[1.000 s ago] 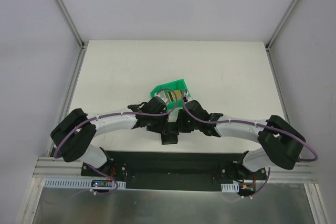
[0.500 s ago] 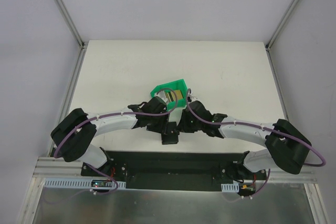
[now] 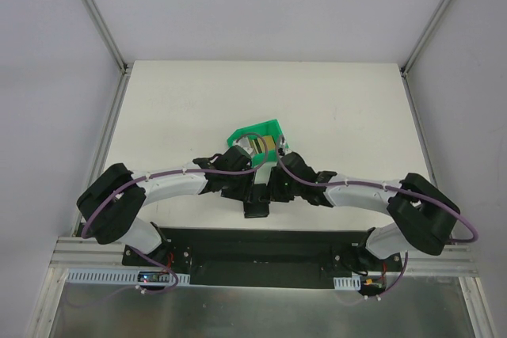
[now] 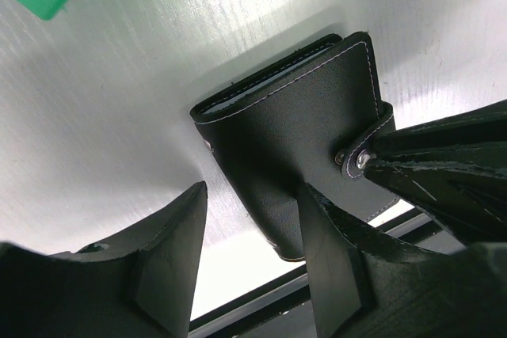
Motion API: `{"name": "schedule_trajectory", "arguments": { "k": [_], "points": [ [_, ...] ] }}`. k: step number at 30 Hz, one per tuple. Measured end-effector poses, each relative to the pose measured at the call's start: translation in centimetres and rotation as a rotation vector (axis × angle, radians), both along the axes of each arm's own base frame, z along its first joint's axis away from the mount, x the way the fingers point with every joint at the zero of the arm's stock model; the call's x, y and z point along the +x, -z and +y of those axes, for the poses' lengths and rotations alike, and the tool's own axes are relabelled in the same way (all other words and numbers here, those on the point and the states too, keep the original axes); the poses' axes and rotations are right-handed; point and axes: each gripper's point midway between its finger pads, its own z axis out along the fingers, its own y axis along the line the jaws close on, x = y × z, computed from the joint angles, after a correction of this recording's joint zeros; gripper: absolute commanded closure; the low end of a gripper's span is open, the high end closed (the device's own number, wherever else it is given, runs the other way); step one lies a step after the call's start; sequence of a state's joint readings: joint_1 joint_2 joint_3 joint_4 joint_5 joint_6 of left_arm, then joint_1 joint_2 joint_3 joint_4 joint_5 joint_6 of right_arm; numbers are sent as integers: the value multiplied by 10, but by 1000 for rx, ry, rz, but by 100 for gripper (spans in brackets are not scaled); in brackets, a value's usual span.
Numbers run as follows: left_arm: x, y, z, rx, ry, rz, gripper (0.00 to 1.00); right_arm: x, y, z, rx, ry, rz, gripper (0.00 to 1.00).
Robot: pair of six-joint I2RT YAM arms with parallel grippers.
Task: Put the credit cards into the card holder
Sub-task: Close the card holder at the center of the board.
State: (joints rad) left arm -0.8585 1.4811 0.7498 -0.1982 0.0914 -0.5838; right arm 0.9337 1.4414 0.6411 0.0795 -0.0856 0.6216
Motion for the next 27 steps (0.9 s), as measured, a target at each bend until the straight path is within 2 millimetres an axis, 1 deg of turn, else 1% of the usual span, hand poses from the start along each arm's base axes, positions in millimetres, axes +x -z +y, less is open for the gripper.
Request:
{"name": "schedule_trajectory", "arguments": {
  "k": [15,21,27],
  "points": [
    [0,0,0,1,0,0,51,1,1,10,17,-21,17,82],
    [0,0,0,1,-1,0,52,2,2,10,-21,-25,37,84],
    [2,0,1,8,-11,-8,52,2,3,11,-99,-37,58,86]
  ]
}}
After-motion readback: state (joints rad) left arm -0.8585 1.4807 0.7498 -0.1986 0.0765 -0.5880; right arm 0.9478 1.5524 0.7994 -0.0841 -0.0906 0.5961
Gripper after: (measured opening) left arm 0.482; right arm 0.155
